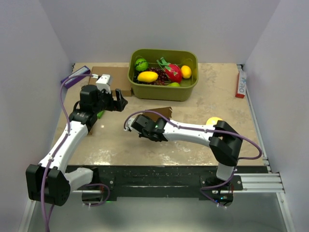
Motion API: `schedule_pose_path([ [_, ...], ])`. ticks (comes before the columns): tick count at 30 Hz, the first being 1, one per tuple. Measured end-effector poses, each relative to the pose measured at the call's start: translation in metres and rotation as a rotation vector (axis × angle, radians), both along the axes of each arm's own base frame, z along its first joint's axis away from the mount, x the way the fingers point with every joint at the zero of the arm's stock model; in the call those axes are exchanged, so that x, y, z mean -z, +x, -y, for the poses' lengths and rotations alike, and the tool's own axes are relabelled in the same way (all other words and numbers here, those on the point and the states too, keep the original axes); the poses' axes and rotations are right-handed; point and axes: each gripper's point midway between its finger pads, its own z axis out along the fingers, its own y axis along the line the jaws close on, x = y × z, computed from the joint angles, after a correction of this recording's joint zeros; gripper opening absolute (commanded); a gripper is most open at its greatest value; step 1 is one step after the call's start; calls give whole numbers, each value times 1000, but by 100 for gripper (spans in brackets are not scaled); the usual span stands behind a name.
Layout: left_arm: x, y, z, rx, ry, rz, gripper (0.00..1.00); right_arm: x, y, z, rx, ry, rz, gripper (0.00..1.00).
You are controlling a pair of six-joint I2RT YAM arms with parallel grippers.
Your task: Fold the paper box
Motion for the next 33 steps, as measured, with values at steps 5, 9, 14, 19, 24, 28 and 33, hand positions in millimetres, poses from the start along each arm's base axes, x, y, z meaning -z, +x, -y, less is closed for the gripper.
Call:
schedule_pose_path([
  [5, 2, -1, -1, 2, 11, -2, 87, -6, 15, -3, -26, -1, 52, 0],
  [9, 1, -1, -2, 9, 23, 7, 87, -6, 30, 3, -16, -5, 66, 0],
  [14, 0, -2, -2, 16, 28, 13, 87, 9, 46, 12, 2, -39, 56, 0],
  [19, 1, -3, -1, 26, 30, 14, 87, 21, 47, 12, -8, -57, 31, 4],
  [24, 1, -4, 1, 34, 28, 13, 87, 32, 48, 8, -13, -67, 17, 8],
  [28, 2, -4, 1, 40, 30, 13, 87, 34, 51, 9, -6, -67, 16, 10],
  [33, 4, -5, 1, 42, 30, 7, 87, 32, 58, 10, 17, -55, 22, 18],
])
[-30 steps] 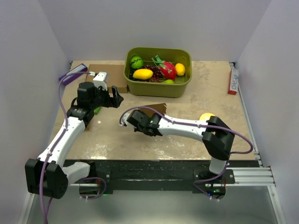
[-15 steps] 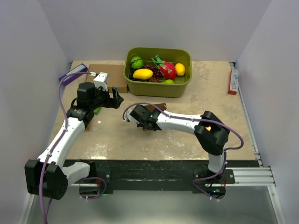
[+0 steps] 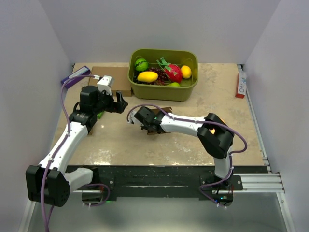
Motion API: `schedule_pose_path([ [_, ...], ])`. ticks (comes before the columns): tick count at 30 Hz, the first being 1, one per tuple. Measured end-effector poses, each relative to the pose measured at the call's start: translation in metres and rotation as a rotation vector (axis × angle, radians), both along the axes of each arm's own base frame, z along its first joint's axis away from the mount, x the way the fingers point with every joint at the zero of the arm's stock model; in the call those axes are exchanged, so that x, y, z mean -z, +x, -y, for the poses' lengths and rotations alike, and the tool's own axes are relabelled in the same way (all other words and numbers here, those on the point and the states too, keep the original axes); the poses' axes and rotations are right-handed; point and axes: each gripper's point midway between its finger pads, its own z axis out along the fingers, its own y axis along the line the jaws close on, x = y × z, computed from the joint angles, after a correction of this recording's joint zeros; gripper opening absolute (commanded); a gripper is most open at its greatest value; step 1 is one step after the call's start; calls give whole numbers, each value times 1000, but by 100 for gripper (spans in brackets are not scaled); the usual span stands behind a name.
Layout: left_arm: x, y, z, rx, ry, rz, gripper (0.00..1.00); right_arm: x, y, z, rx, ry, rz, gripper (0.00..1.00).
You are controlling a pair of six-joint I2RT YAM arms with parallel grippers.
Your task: Fold the paper box
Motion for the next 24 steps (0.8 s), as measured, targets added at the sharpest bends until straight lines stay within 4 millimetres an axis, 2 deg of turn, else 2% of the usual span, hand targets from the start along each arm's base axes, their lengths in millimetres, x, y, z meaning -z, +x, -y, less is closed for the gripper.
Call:
schedule_pose_path([
  [6, 0, 0, 1, 4, -2, 0, 87, -3, 5, -2, 22, 27, 9, 25],
  [15, 0, -2, 3, 16, -8, -3, 87, -5, 4, -10, 28, 69, -2, 28],
  [19, 1, -2, 3, 19, -9, -4, 87, -6, 4, -11, 34, 75, -3, 36],
  [20, 1, -2, 3, 20, -9, -4, 87, -5, 4, -11, 35, 75, -3, 40],
  [21, 1, -2, 3, 21, -10, -4, 87, -5, 4, -11, 35, 75, -3, 48],
  [24, 1, -2, 4, 21, -10, -5, 87, -5, 4, -10, 40, 76, -5, 59],
])
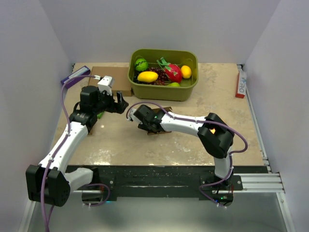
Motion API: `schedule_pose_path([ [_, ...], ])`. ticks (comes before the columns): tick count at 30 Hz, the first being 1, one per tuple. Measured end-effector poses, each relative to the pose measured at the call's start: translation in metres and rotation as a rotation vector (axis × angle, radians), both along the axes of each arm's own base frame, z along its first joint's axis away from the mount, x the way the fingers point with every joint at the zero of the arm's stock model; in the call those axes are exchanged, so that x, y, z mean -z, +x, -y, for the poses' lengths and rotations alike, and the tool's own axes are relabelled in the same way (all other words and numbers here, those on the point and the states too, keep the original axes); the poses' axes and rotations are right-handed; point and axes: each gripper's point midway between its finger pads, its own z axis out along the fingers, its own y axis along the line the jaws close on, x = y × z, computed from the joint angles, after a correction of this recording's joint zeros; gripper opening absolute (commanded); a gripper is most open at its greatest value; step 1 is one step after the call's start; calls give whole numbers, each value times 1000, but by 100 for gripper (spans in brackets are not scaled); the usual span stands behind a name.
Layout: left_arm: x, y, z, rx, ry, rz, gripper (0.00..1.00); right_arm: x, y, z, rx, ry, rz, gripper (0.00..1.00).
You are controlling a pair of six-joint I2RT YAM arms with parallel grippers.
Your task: Fold the paper box
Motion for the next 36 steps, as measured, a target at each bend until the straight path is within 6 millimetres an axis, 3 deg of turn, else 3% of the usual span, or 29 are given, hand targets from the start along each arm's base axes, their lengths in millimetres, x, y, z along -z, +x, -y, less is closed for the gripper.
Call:
schedule_pose_path([
  [7, 0, 0, 2, 14, -6, 4, 87, -8, -6, 1, 16, 39, -12, 63],
  [9, 2, -2, 4, 27, -12, 4, 87, -24, -11, 2, 31, 94, -12, 64],
  [14, 10, -5, 7, 46, -11, -11, 85, -86, -17, 15, 118, 346, 12, 64],
  [17, 15, -3, 11, 45, 2, -18, 83, -114, 1, 48, 257, 518, 47, 62],
  [21, 37, 2, 11, 10, 48, -69, 78, -132, 35, 120, 539, 702, 133, 55],
  [23, 52, 7, 6, -25, 74, -106, 77, -130, 48, 145, 647, 753, 156, 52],
  [26, 78, 12, 2, -60, 121, -177, 76, -113, 61, 158, 734, 788, 141, 49],
  [32, 122, 11, 12, -47, 187, -300, 75, -63, 70, 143, 760, 774, 40, 44],
  [36, 133, 12, 17, -43, 193, -336, 75, -41, 65, 137, 754, 771, -13, 42],
])
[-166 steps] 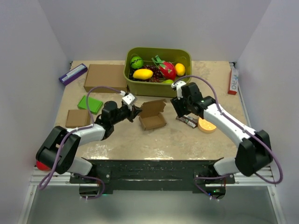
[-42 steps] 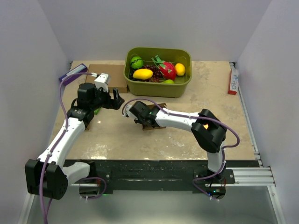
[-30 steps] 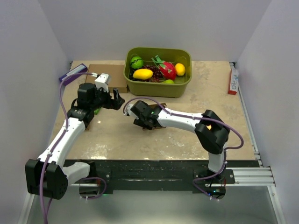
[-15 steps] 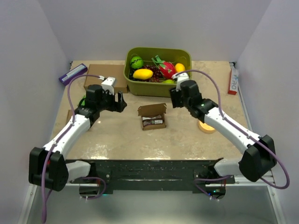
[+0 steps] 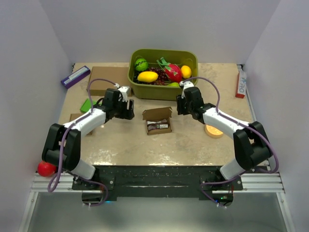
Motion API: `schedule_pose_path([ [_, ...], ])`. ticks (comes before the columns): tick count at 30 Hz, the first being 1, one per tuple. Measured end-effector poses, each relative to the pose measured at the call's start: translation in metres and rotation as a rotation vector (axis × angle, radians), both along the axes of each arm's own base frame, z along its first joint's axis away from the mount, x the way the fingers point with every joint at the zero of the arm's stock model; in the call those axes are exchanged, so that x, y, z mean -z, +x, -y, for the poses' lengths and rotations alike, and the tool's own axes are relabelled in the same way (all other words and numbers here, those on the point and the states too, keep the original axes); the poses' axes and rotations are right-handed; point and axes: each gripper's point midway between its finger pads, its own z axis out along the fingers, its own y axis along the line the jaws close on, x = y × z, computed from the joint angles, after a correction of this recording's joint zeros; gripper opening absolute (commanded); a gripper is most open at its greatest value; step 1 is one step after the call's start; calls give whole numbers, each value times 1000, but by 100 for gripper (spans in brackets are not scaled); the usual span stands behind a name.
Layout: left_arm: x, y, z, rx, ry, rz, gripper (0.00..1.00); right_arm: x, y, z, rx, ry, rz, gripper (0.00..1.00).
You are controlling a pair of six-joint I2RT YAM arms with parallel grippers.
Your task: Fold the paper box
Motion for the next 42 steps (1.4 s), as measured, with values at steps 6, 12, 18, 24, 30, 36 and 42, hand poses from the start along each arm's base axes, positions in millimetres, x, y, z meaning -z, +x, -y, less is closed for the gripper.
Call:
schedule_pose_path([
  [6, 1, 19, 16, 20, 7, 0, 74, 7, 0, -10, -25, 40, -11, 41],
  [12, 4, 15, 37, 71, 15, -9, 74, 5, 0, -19, -47, 89, -12, 40],
  [18, 7, 5, 50, 109, 28, -22, 74, 10, -7, -26, -48, 118, -31, 42],
  [24, 10, 2, 55, 123, 36, -29, 74, 15, -20, -41, -65, 138, -55, 41],
  [30, 10, 2, 54, 109, 38, -34, 74, 18, -32, -55, -56, 123, -58, 41],
  [36, 10, -1, 58, 102, 28, -41, 74, 32, -40, -52, 22, 133, -70, 43],
  [42, 10, -4, 64, 115, 24, -42, 73, 44, -56, -44, 123, 204, -76, 43],
])
